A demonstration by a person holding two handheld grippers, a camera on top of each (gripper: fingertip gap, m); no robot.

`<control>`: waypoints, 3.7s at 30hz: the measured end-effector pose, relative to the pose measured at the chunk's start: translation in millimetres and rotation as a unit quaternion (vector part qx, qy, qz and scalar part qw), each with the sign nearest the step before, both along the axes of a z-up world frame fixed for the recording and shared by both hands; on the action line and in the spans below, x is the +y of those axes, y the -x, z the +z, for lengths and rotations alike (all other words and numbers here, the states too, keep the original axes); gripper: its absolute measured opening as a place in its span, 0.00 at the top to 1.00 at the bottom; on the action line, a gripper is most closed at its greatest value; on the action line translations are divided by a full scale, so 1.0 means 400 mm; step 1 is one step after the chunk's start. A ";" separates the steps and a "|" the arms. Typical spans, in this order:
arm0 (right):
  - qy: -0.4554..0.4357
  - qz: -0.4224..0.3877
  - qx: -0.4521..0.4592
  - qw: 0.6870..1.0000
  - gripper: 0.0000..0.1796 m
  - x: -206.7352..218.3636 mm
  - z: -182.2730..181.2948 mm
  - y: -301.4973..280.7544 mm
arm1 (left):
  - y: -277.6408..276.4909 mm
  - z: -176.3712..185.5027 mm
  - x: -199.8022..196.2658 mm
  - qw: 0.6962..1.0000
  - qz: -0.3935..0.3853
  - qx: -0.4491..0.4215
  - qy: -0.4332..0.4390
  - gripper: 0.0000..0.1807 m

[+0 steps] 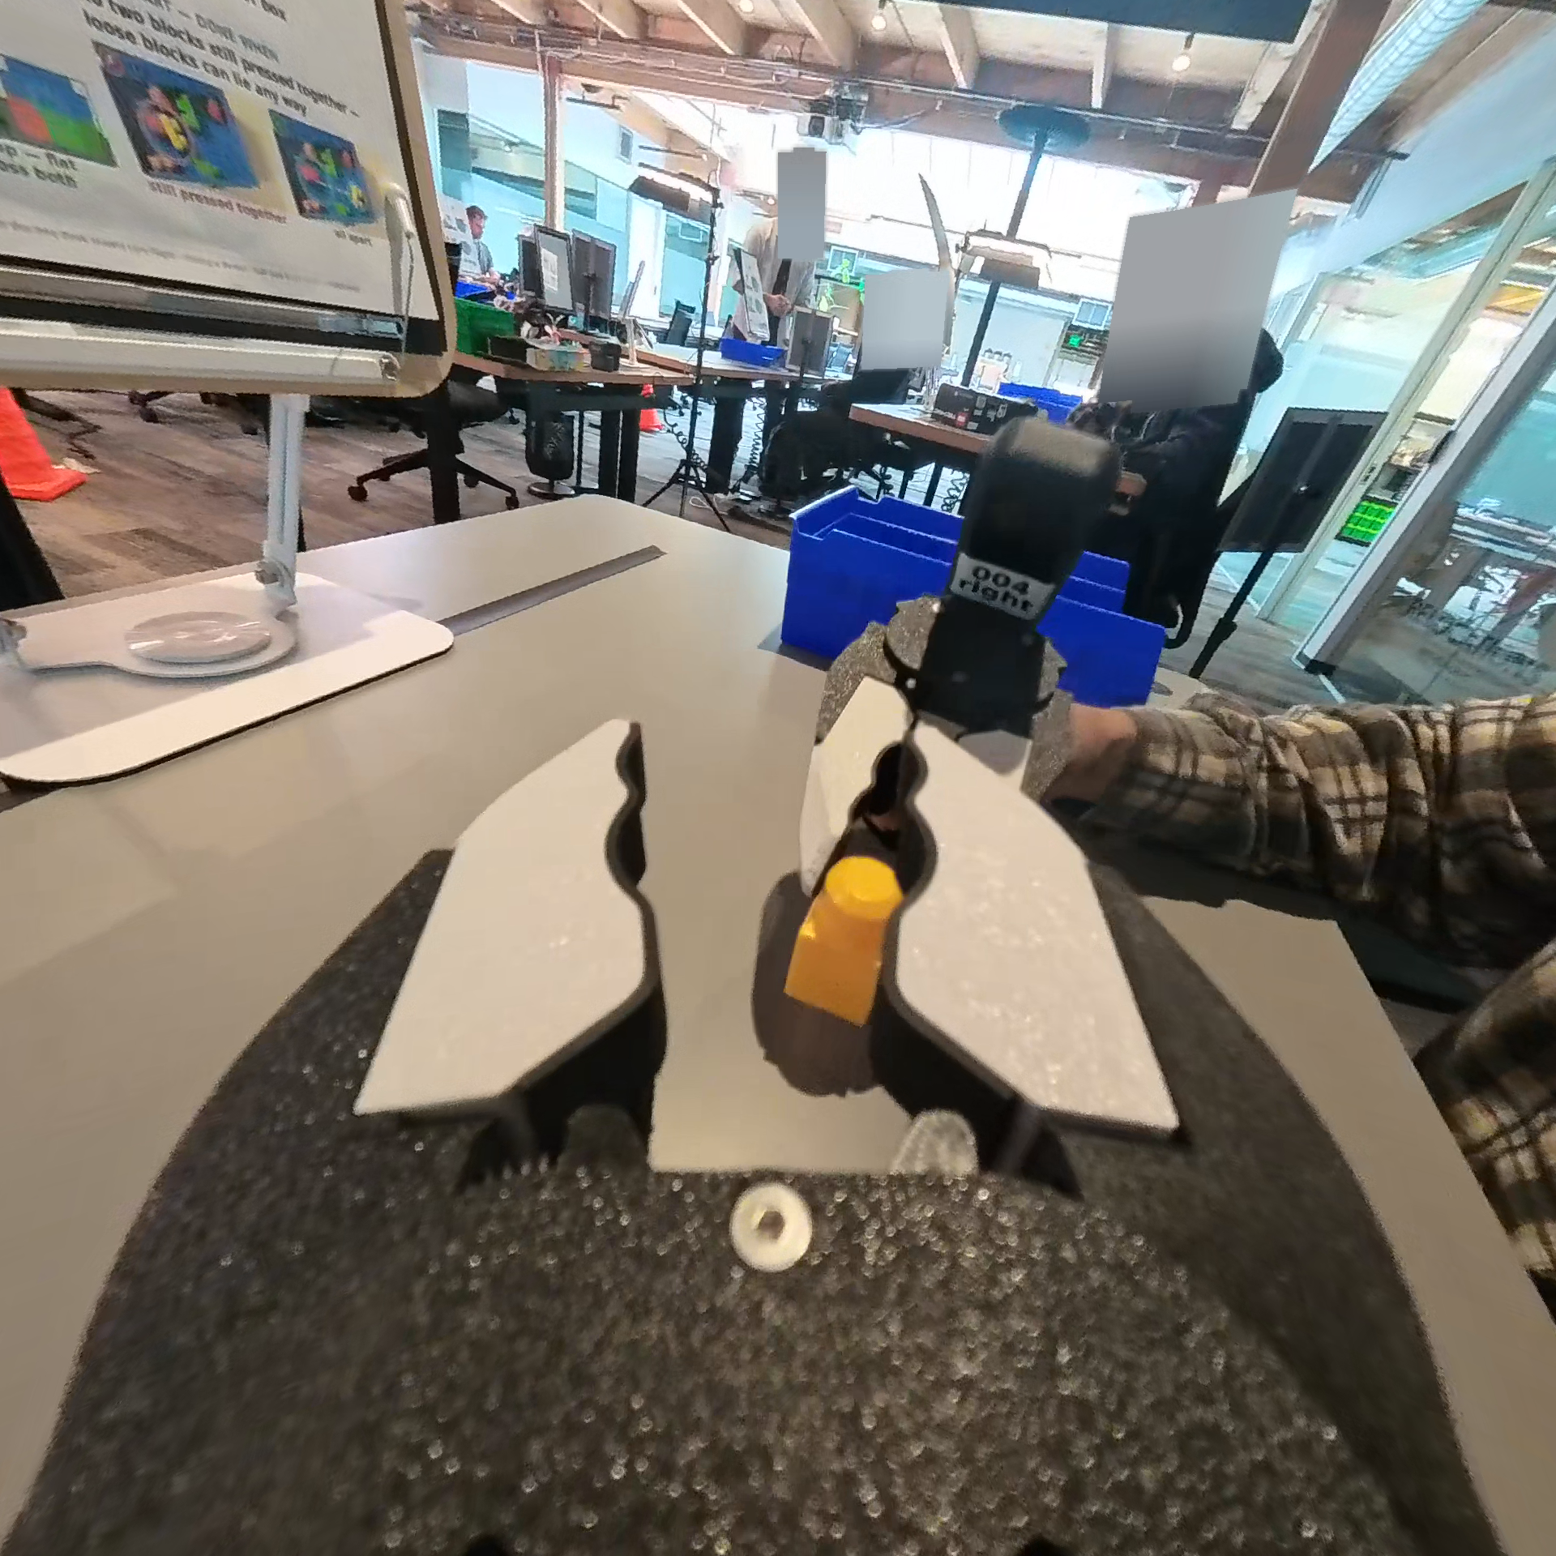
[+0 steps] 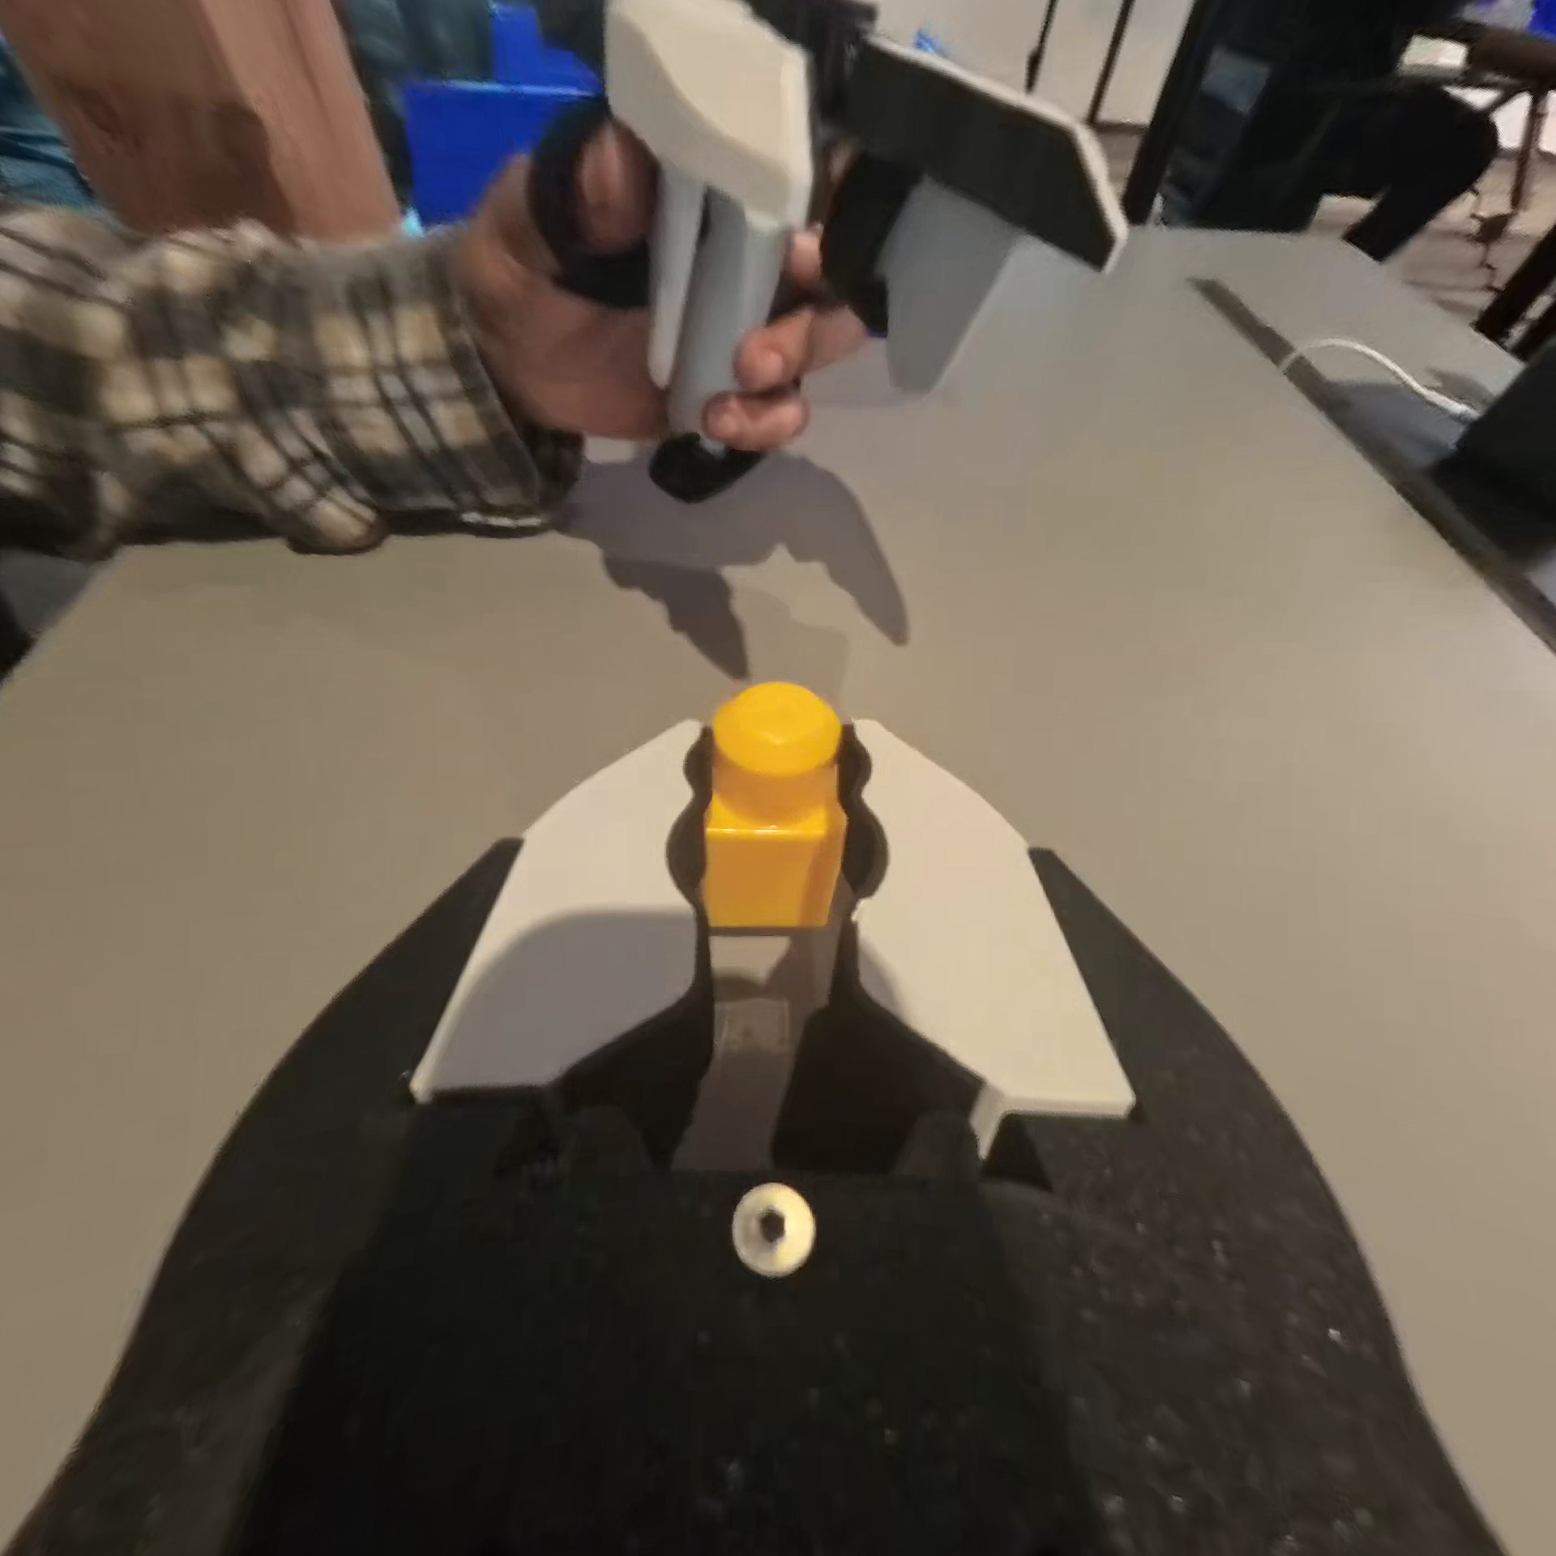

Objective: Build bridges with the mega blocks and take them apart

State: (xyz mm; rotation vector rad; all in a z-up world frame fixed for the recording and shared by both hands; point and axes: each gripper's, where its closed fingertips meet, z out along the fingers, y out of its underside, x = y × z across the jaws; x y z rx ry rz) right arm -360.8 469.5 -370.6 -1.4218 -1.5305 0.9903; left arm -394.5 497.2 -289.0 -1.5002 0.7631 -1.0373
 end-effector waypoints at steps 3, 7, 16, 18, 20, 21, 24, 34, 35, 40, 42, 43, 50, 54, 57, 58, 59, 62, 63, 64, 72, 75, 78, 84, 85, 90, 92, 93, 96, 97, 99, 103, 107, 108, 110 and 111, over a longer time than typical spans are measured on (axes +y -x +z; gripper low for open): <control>-0.003 -0.007 -0.018 1.000 0.84 0.004 -0.013 0.004 | 0.007 0.002 0.002 1.000 0.000 -0.010 0.007 0.69; 0.002 0.000 -0.049 0.999 0.84 -0.002 -0.035 0.008 | 0.011 -0.003 0.006 1.000 0.001 -0.012 0.013 0.70; 0.017 0.011 -0.064 0.998 0.84 -0.002 -0.045 -0.013 | -0.005 -0.011 -0.001 1.000 -0.007 0.004 0.011 0.71; 0.016 0.011 -0.065 0.998 0.84 -0.001 -0.045 -0.014 | -0.006 -0.013 -0.001 1.000 -0.008 0.003 0.013 0.71; 0.016 0.014 -0.063 0.998 0.83 -0.003 -0.044 -0.015 | -0.007 -0.014 -0.002 1.000 -0.010 0.004 0.015 0.71; 0.013 0.012 -0.063 0.998 0.81 -0.001 -0.043 -0.016 | -0.007 -0.014 -0.002 1.000 -0.010 0.005 0.015 0.71; 0.008 0.010 -0.059 0.998 0.77 0.002 -0.040 -0.017 | -0.008 -0.014 -0.002 1.000 -0.010 0.004 0.014 0.71; 0.007 -0.055 0.059 0.997 0.60 -0.002 0.092 -0.130 | -0.003 -0.009 0.000 1.000 -0.008 0.003 0.011 0.70; 0.004 -0.066 0.072 0.995 0.58 -0.007 0.106 -0.156 | -0.002 -0.009 0.002 1.000 -0.007 0.002 0.013 0.69; -0.029 -0.120 0.139 0.983 0.54 -0.025 0.132 -0.256 | -0.008 -0.021 0.002 1.000 0.001 0.024 0.005 0.69; -0.011 -0.131 0.143 0.981 0.51 -0.025 0.139 -0.264 | -0.003 -0.010 -0.007 0.999 0.013 0.040 -0.001 0.68; -0.006 -0.129 0.153 0.980 0.51 -0.028 0.146 -0.263 | 0.002 0.009 -0.020 0.999 0.018 0.040 -0.005 0.68; 0.020 -0.117 0.183 0.976 0.50 -0.062 0.183 -0.242 | 0.215 0.147 -0.168 0.979 0.128 0.154 -0.031 0.68; -0.002 -0.115 0.172 0.978 0.50 -0.078 0.182 -0.226 | 0.494 0.163 -0.208 0.938 0.246 0.242 0.019 0.67; -0.005 -0.106 0.156 0.982 0.50 -0.085 0.164 -0.214 | 0.665 0.162 -0.221 0.920 0.268 0.283 0.040 0.68; -0.004 -0.104 0.153 0.983 0.50 -0.085 0.158 -0.211 | 0.707 0.153 -0.220 0.915 0.260 0.303 0.053 0.68; -0.004 -0.101 0.149 0.984 0.50 -0.086 0.152 -0.208 | 0.742 0.140 -0.218 0.909 0.247 0.330 0.067 0.68; -0.006 -0.095 0.136 0.986 0.50 -0.087 0.136 -0.203 | 0.816 0.084 -0.201 0.879 0.197 0.421 0.109 0.71; -0.009 -0.092 0.136 0.986 0.50 -0.090 0.135 -0.203 | 0.831 0.062 -0.192 0.867 0.176 0.449 0.121 0.71; -0.012 -0.088 0.134 0.987 0.50 -0.092 0.135 -0.202 | 0.846 0.039 -0.181 0.854 0.158 0.478 0.132 0.71; -0.021 -0.087 0.120 0.989 0.50 -0.084 0.113 -0.204 | 0.900 -0.075 -0.086 0.767 0.057 0.614 0.178 0.71; -0.016 -0.086 0.111 0.990 0.50 -0.079 0.098 -0.203 | 0.909 -0.100 -0.085 0.744 0.025 0.636 0.202 0.71; -0.010 -0.083 0.111 0.990 0.50 -0.079 0.094 -0.201 | 0.933 -0.136 -0.095 0.707 0.004 0.671 0.224 0.69; -0.009 -0.079 0.108 0.991 0.51 -0.084 0.093 -0.199 | 0.941 -0.194 -0.107 0.675 -0.017 0.690 0.260 0.80; -0.010 -0.080 0.110 0.991 0.52 -0.083 0.096 -0.200 | 0.932 -0.192 -0.099 0.689 -0.006 0.677 0.259 0.80; 0.009 -0.087 0.136 0.987 0.53 -0.080 0.123 -0.210 | 0.930 -0.157 -0.087 0.730 0.055 0.630 0.259 0.80; 0.020 -0.085 0.146 0.985 0.54 -0.081 0.133 -0.214 | 0.931 -0.124 -0.081 0.748 0.086 0.609 0.249 0.80; 0.022 -0.086 0.149 0.985 0.55 -0.081 0.136 -0.215 | 0.931 -0.102 -0.076 0.757 0.103 0.598 0.241 0.80; 0.023 -0.091 0.155 0.983 0.56 -0.079 0.145 -0.220 | 0.914 -0.015 -0.052 0.788 0.158 0.560 0.202 0.80; 0.022 -0.093 0.158 0.983 0.56 -0.078 0.149 -0.221 | 0.898 0.022 -0.041 0.801 0.175 0.543 0.184 0.80; 0.026 -0.091 0.164 0.982 0.57 -0.080 0.156 -0.224 | 0.839 0.102 -0.017 0.832 0.202 0.498 0.139 0.80; 0.035 -0.092 0.180 0.979 0.57 -0.080 0.170 -0.228 | 0.643 0.249 0.016 0.897 0.211 0.386 0.044 0.80; 0.042 -0.093 0.187 0.977 0.58 -0.076 0.174 -0.233 | 0.419 0.297 0.033 0.939 0.183 0.289 -0.019 0.80; 0.042 -0.095 0.187 0.977 0.58 -0.074 0.173 -0.235 | 0.360 0.293 0.034 0.949 0.169 0.266 -0.028 0.80; 0.043 -0.098 0.186 0.977 0.58 -0.071 0.171 -0.238 | 0.246 0.271 0.035 0.964 0.137 0.225 -0.047 0.80; 0.044 -0.098 0.188 0.976 0.58 -0.070 0.173 -0.239 | 0.193 0.256 0.035 0.970 0.121 0.205 -0.054 0.80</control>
